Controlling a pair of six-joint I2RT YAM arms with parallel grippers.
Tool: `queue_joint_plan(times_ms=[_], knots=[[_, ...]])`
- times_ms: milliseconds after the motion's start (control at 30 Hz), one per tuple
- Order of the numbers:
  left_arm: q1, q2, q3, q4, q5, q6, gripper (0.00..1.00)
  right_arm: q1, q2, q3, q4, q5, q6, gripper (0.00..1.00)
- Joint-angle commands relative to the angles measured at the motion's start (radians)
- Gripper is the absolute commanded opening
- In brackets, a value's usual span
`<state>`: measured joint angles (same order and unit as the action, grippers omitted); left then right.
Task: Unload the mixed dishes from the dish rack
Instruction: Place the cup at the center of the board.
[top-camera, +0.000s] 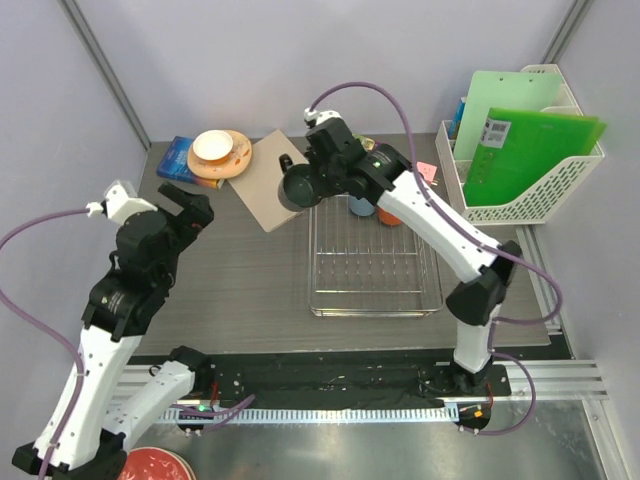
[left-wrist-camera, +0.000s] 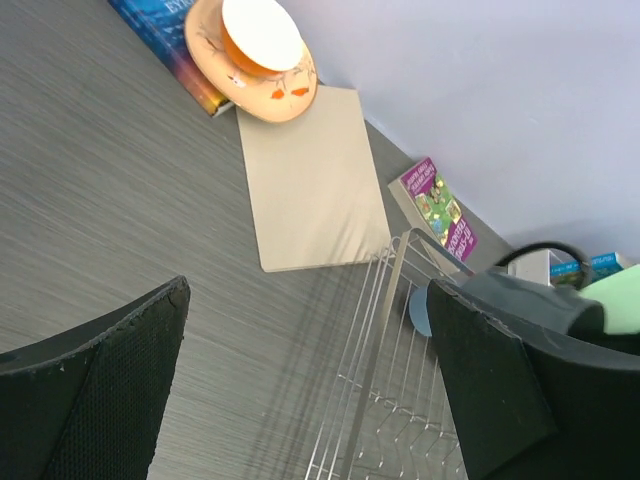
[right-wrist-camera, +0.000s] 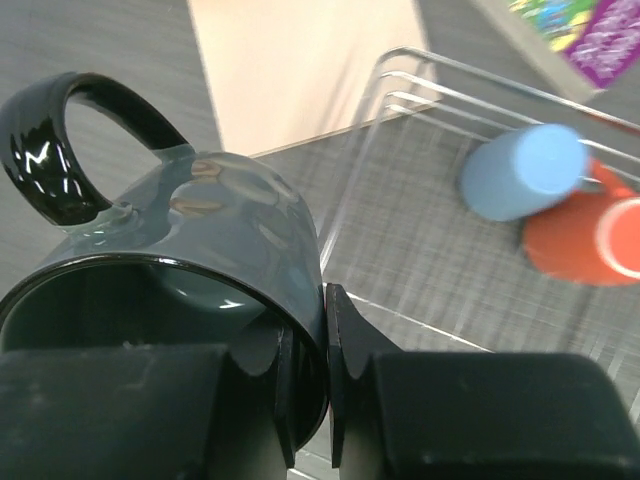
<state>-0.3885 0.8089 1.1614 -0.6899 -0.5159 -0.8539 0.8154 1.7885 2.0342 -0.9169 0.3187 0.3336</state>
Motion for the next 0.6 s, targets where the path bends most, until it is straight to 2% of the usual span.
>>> queue_joint_plan(times_ms=[0, 133, 300, 433, 567], knots=[[-0.003, -0.039, -0.068, 0.006, -0.049, 0.033, 0.99, 0.005, 0.104, 0.213, -0.080, -0.170, 0.019, 0.01], [-0.004, -0.037, -0.080, -0.036, -0.029, 0.044, 0.98, 0.016, 0.210, 0.228, -0.083, -0.239, 0.039, 0.01], [-0.003, -0.086, -0.108, -0.037, -0.038, 0.067, 0.97, 0.070, 0.307, 0.283, -0.077, -0.230, 0.038, 0.01], [-0.003, -0.099, -0.120, -0.048, -0.035, 0.073, 0.97, 0.100, 0.431, 0.441, -0.131, -0.218, 0.021, 0.01], [-0.004, -0.105, -0.134, -0.063, -0.026, 0.067, 0.96, 0.123, 0.515, 0.482, -0.143, -0.159, -0.007, 0.01]])
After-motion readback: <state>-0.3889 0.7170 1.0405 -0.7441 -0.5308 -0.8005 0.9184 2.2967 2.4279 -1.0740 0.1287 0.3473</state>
